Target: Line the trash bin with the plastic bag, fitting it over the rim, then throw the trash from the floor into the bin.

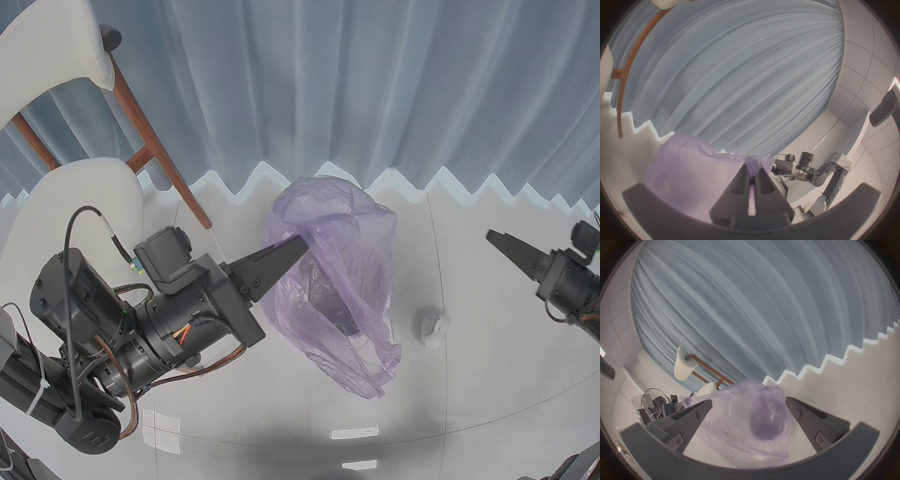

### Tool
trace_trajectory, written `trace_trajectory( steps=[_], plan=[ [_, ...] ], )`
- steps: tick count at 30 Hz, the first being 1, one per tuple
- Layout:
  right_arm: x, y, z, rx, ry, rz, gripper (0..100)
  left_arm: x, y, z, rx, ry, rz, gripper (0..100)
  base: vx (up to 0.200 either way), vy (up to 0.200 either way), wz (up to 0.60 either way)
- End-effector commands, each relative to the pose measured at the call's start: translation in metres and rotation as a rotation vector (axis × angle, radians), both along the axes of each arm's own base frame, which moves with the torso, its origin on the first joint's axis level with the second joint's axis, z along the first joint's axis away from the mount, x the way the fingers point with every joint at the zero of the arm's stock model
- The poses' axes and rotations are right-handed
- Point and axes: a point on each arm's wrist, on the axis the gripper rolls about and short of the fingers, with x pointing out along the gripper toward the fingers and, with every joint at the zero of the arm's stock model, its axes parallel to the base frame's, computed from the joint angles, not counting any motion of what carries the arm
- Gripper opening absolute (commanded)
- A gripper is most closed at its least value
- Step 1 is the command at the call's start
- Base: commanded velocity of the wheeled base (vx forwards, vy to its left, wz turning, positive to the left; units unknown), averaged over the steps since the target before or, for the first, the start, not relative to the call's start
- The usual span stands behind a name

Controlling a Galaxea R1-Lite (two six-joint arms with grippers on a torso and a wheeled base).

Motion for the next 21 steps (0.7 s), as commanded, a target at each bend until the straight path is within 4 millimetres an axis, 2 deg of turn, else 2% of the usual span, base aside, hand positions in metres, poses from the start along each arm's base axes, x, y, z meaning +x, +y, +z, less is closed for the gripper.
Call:
trace_trajectory(
  steps=[1,2,5,7,8,9,12,15,19,21],
  plan=[
    [0.108,0.108,-0.081,0.028,-0.002,0.251,100,-0.002,0.001,-0.011,0.042,0.027,-0.045,0,0.0,0.0,0.0],
    [0.114,0.117,-0.084,0.036,-0.014,0.267,0,-0.002,0.0,-0.012,0.043,0.03,-0.046,0,0.0,0.0,0.0],
    [0.127,0.143,-0.09,0.069,-0.023,0.314,0,-0.001,-0.001,-0.015,0.051,0.04,-0.047,0,0.0,0.0,0.0],
    [0.133,0.158,-0.085,0.128,-0.019,0.349,0,0.002,-0.003,-0.019,0.06,0.048,-0.047,0,0.0,0.0,0.0],
    [0.133,0.158,-0.085,0.128,-0.019,0.349,0,0.002,-0.003,-0.019,0.06,0.048,-0.047,0,0.0,0.0,0.0],
    [0.137,0.174,-0.075,0.2,-0.009,0.393,0,0.003,-0.004,-0.022,0.068,0.056,-0.047,0,0.0,0.0,0.0],
    [0.144,0.195,-0.075,0.246,-0.014,0.435,0,0.004,-0.005,-0.026,0.075,0.067,-0.044,0,0.0,0.0,0.0],
    [0.149,0.211,-0.075,0.262,-0.042,0.462,0,0.004,-0.005,-0.026,0.075,0.067,-0.044,0,0.0,0.0,0.0],
    [0.154,0.222,-0.065,0.297,-0.083,0.483,0,0.004,-0.005,-0.025,0.074,0.066,-0.044,0,0.0,0.0,0.0],
    [0.157,0.226,-0.07,0.293,-0.07,0.511,0,0.004,-0.005,-0.026,0.076,0.068,-0.046,0,0.0,0.0,0.0]
  ],
)
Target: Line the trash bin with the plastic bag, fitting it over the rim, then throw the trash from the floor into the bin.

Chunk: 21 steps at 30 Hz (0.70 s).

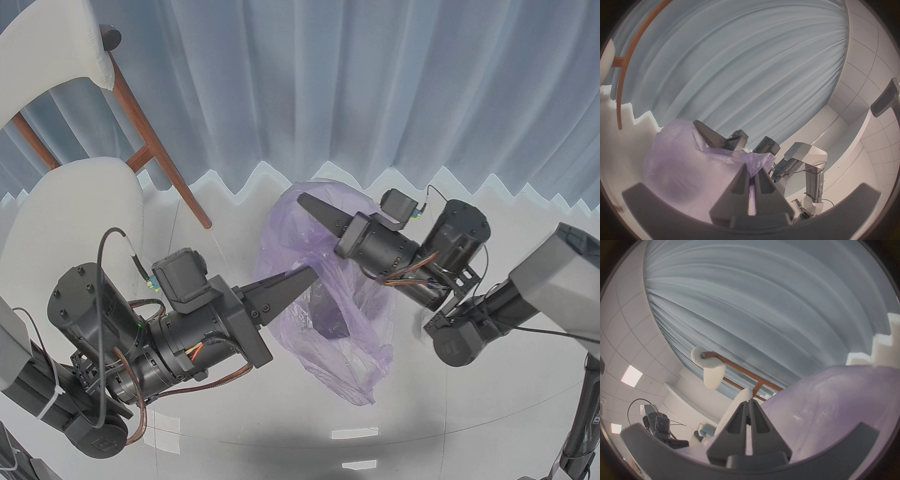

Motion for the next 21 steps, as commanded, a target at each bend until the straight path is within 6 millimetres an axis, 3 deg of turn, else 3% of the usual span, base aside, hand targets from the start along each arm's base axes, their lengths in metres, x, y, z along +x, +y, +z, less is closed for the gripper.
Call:
trace_trajectory(
  steps=[1,12,21],
  plan=[
    [0.01,0.038,-0.033,-0.004,0.033,0.114,0,0.002,-0.003,-0.007,0.017,0.019,-0.006,0,0.0,0.0,0.0],
    [0.031,0.028,-0.056,-0.207,0.001,0.145,0,0.003,-0.002,-0.006,0.013,0.015,-0.002,0,0.0,0.0,0.0],
    [0.053,-0.014,-0.059,-0.514,-0.018,0.043,0,0.013,0.005,-0.001,-0.002,-0.002,0.039,0,0.0,0.0,0.0]
  ],
)
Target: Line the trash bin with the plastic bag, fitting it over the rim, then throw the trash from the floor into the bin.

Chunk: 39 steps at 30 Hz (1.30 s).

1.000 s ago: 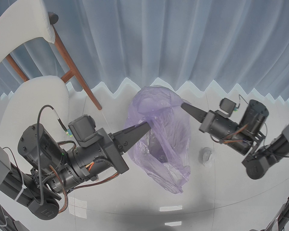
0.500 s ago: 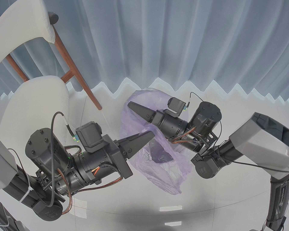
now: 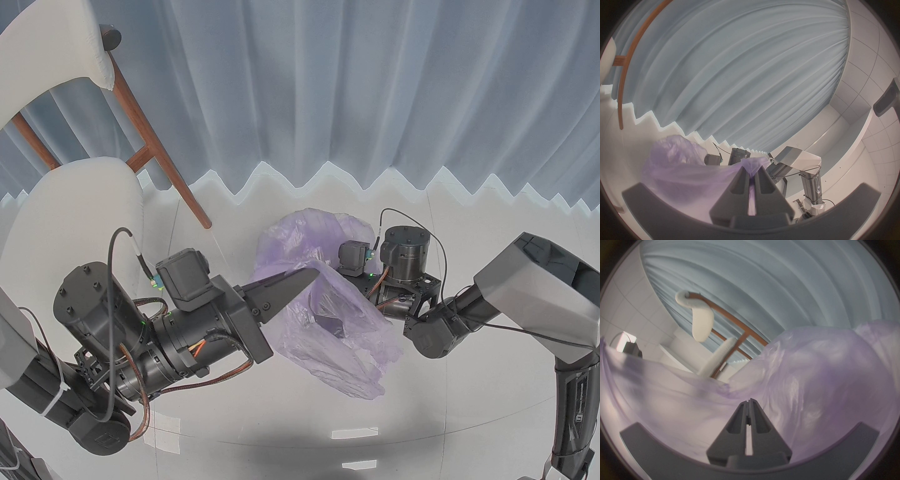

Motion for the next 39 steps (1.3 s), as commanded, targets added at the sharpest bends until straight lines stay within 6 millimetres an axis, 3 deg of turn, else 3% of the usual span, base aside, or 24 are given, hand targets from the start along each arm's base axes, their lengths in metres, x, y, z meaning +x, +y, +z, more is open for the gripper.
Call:
trace_trajectory(
  steps=[1,10,14,23,25,28,29,30,32,33,34,37,39],
  plan=[
    [0.012,-0.031,0.016,-0.094,-0.059,-0.053,0,0.009,0.006,0.003,-0.011,-0.011,0.035,0,0.0,0.0,0.0],
    [0.021,-0.056,0.007,-0.199,-0.031,-0.089,0,0.027,0.02,0.008,-0.028,-0.026,0.106,0,0.0,0.0,0.0],
    [0.022,-0.067,0.003,-0.235,0.013,-0.105,0,0.052,0.036,-0.003,-0.003,-0.004,0.162,0,0.0,0.0,0.0],
    [0.022,-0.064,-0.014,-0.269,0.023,-0.104,0,0.08,0.048,-0.011,-0.005,0.006,0.237,0,0.0,0.0,0.0],
    [0.03,-0.061,-0.015,-0.258,-0.027,-0.149,0,0.083,0.048,-0.015,-0.02,0.043,0.23,0,0.0,0.0,0.0],
    [0.039,-0.06,0.003,-0.202,-0.109,-0.193,0,0.086,0.047,-0.014,-0.067,0.094,0.216,0,0.0,0.0,0.0],
    [0.044,-0.063,0.026,-0.131,-0.141,-0.225,0,0.087,0.048,-0.013,-0.078,0.099,0.215,0,0.0,0.0,0.0],
    [0.044,-0.063,0.026,-0.131,-0.141,-0.225,0,0.087,0.048,-0.013,-0.078,0.099,0.215,0,0.0,0.0,0.0],
    [0.031,-0.077,0.069,-0.047,-0.13,-0.276,0,0.094,0.051,-0.01,-0.106,0.102,0.233,0,0.0,0.0,0.0],
    [0.031,-0.077,0.069,-0.047,-0.13,-0.276,0,0.094,0.051,-0.01,-0.106,0.102,0.233,0,0.0,0.0,0.0],
    [0.021,-0.085,0.088,-0.017,-0.132,-0.309,0,0.102,0.052,-0.013,-0.107,0.102,0.252,0,0.0,0.0,0.0],
    [0.01,-0.105,0.11,-0.021,-0.184,-0.41,0,0.11,0.053,-0.009,-0.131,0.081,0.294,0,0.0,0.0,0.0],
    [0.004,-0.123,0.115,-0.054,-0.209,-0.516,0,0.117,0.051,-0.004,-0.16,0.062,0.333,0,0.0,0.0,0.0]
  ],
)
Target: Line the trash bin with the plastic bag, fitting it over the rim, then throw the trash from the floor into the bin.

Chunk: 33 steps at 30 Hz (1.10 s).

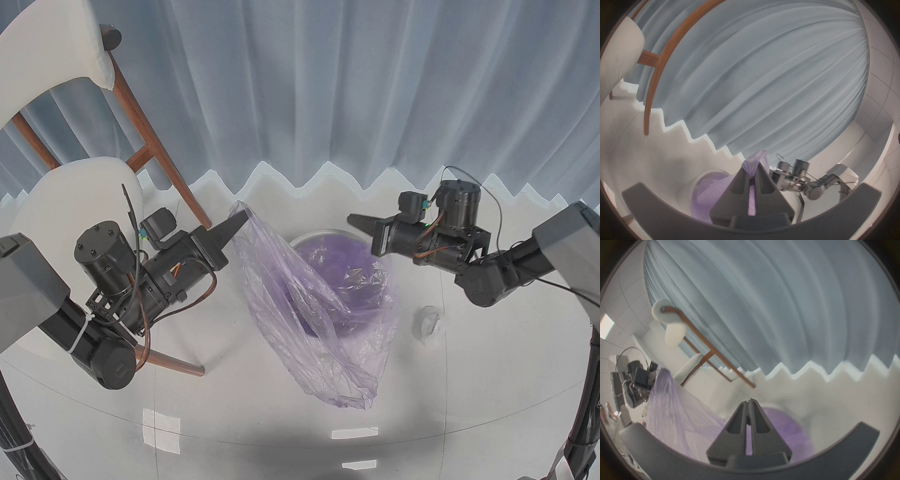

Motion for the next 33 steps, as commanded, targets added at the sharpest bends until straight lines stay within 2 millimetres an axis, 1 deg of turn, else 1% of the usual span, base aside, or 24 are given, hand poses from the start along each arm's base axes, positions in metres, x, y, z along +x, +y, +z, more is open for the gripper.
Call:
trace_trajectory(
  steps=[1,2,3,6,7,8,9,10,11,12,13,15,16,17,19,20,22,23,26,27,29,31,33],
  plan=[
    [-0.029,-0.051,0.054,0.009,-0.104,-0.223,0,0.023,-0.001,0.006,-0.054,-0.033,0.095,0,0.0,0.0,0.0],
    [-0.035,-0.06,0.049,-0.009,-0.093,-0.258,0,0.025,-0.003,0.006,-0.06,-0.036,0.107,0,0.0,0.0,0.0],
    [-0.038,-0.064,0.045,-0.02,-0.08,-0.265,0,0.026,-0.004,0.004,-0.062,-0.032,0.112,0,0.0,0.0,0.0],
    [-0.059,-0.084,0.028,-0.074,-0.046,-0.296,0,0.03,-0.013,0.002,-0.074,-0.03,0.127,0,0.0,0.0,0.0],
    [-0.059,-0.084,0.028,-0.074,-0.046,-0.296,0,0.032,-0.015,0.0,-0.077,-0.028,0.134,0,0.0,0.0,0.0],
    [-0.078,-0.091,0.014,-0.129,-0.038,-0.294,0,0.033,-0.015,0.001,-0.081,-0.032,0.14,0,0.0,0.0,0.0],
    [-0.078,-0.091,0.014,-0.129,-0.038,-0.294,0,0.033,-0.015,0.001,-0.081,-0.032,0.14,0,0.0,0.0,0.0],
    [-0.091,-0.095,0.003,-0.175,-0.038,-0.286,0,0.035,-0.015,0.004,-0.089,-0.042,0.149,0,0.0,0.0,0.0],
    [-0.104,-0.098,-0.012,-0.242,-0.039,-0.271,0,0.037,-0.015,0.006,-0.096,-0.05,0.159,0,0.0,0.0,0.0],
    [-0.11,-0.098,-0.021,-0.273,-0.043,-0.26,0,0.038,-0.015,0.007,-0.101,-0.055,0.164,0,0.0,0.0,0.0],
    [-0.11,-0.098,-0.021,-0.273,-0.043,-0.26,0,0.038,-0.015,0.007,-0.101,-0.055,0.164,0,0.0,0.0,0.0],
    [-0.123,-0.099,-0.04,-0.357,-0.105,-0.229,0,0.036,-0.019,0.009,-0.108,-0.058,0.161,0,0.0,0.0,0.0],
    [-0.126,-0.097,-0.045,-0.376,-0.128,-0.215,0,0.034,-0.023,0.009,-0.109,-0.057,0.151,0,0.0,0.0,0.0],
    [-0.129,-0.094,-0.047,-0.379,-0.14,-0.204,0,0.033,-0.026,0.008,-0.109,-0.055,0.144,0,0.0,0.0,0.0],
    [-0.137,-0.082,-0.05,-0.365,-0.135,-0.155,0,0.031,-0.029,0.009,-0.114,-0.054,0.145,0,0.0,0.0,0.0],
    [-0.14,-0.077,-0.05,-0.363,-0.139,-0.131,100,0.03,-0.03,0.01,-0.115,-0.055,0.144,0,0.0,0.0,0.0],
    [-0.142,-0.072,-0.05,-0.361,-0.14,-0.111,100,0.03,-0.03,0.01,-0.115,-0.055,0.144,0,0.0,0.0,0.0],
    [-0.146,-0.063,-0.053,-0.364,-0.142,-0.075,100,0.03,-0.03,0.012,-0.118,-0.06,0.143,0,0.0,0.0,0.0],
    [-0.153,-0.05,-0.058,-0.372,-0.136,-0.031,100,0.03,-0.03,0.013,-0.12,-0.064,0.143,0,0.0,0.0,0.0],
    [-0.16,-0.042,-0.063,-0.383,-0.127,-0.005,100,0.03,-0.03,0.013,-0.12,-0.064,0.143,0,0.0,0.0,0.0],
    [-0.164,-0.036,-0.066,-0.393,-0.125,0.008,100,0.03,-0.03,0.014,-0.121,-0.066,0.143,0,0.0,0.0,0.0],
    [-0.17,-0.026,-0.074,-0.421,-0.109,0.014,100,0.029,-0.03,0.013,-0.12,-0.064,0.142,0,0.0,0.0,0.0],
    [-0.173,-0.023,-0.078,-0.442,-0.106,-0.003,100,0.029,-0.03,0.013,-0.12,-0.064,0.142,0,0.0,0.0,0.0]
  ],
)
